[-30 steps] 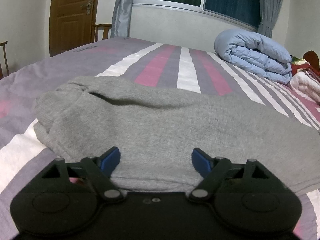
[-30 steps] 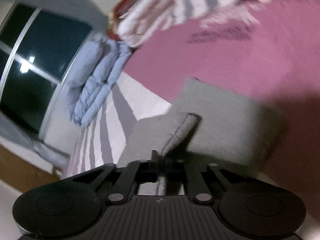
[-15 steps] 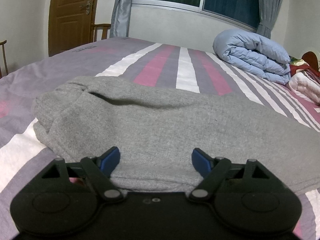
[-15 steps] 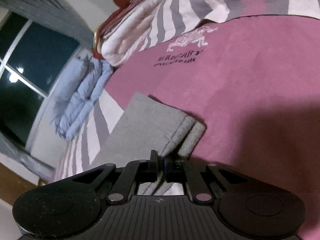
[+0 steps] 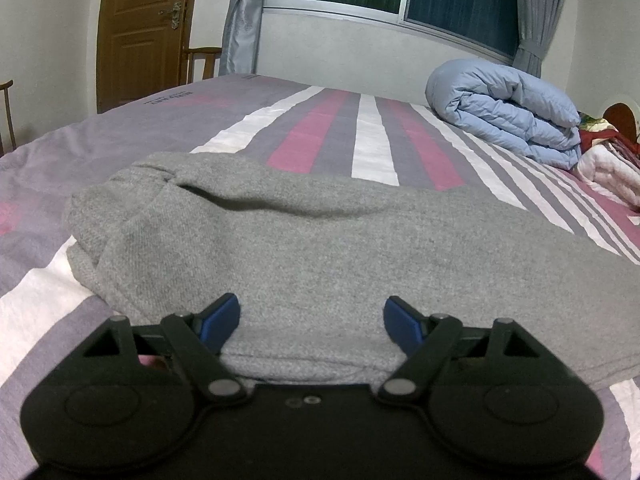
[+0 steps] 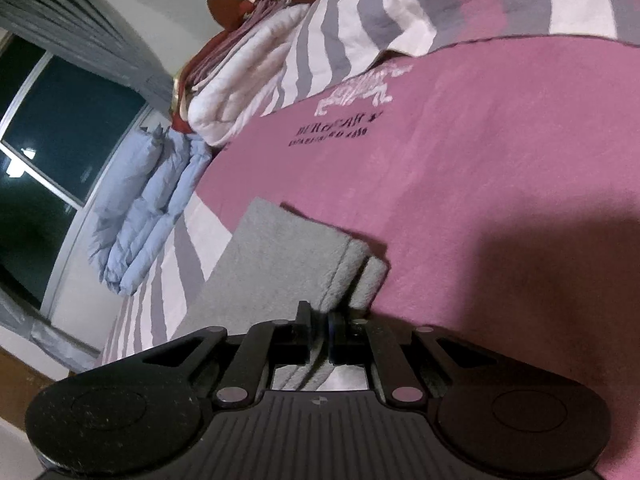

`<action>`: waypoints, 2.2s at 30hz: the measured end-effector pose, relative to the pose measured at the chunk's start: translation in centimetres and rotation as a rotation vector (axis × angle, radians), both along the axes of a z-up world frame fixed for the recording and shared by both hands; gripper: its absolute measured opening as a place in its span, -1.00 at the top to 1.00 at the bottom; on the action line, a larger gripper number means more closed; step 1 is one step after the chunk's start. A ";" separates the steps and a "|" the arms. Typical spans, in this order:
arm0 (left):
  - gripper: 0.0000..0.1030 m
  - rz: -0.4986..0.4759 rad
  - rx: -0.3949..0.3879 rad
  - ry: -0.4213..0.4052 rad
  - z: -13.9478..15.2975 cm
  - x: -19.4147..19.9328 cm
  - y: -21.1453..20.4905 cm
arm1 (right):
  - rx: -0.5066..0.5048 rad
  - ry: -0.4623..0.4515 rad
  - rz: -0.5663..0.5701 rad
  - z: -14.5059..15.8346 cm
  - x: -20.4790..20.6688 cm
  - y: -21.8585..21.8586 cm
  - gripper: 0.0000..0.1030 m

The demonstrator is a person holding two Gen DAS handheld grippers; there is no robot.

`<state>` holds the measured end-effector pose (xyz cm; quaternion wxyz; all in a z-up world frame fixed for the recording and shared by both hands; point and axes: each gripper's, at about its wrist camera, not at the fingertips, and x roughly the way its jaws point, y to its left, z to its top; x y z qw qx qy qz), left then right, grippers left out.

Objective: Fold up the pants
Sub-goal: 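Open both grippers and lift them away from the folded pants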

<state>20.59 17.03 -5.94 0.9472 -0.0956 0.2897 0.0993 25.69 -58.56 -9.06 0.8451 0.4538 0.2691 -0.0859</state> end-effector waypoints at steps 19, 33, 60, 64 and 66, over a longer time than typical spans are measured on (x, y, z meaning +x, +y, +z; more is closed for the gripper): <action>-0.47 0.026 0.118 -0.044 4.2 0.8 2.1 | -0.219 -0.114 0.352 6.2 -0.5 14.2 0.75; -0.47 -0.049 0.210 0.121 3.0 1.1 4.0 | -0.514 0.001 0.810 2.5 1.0 31.7 0.75; -0.76 -0.077 0.235 0.190 3.2 11.3 4.9 | -0.653 -0.032 1.051 3.4 12.3 51.3 0.65; -0.79 -0.093 0.255 0.200 2.9 11.6 4.9 | -0.625 -0.034 1.075 3.8 12.7 50.5 0.60; -0.78 -0.090 0.252 0.200 3.1 11.4 4.9 | -0.534 -0.085 1.031 4.7 12.2 48.1 0.06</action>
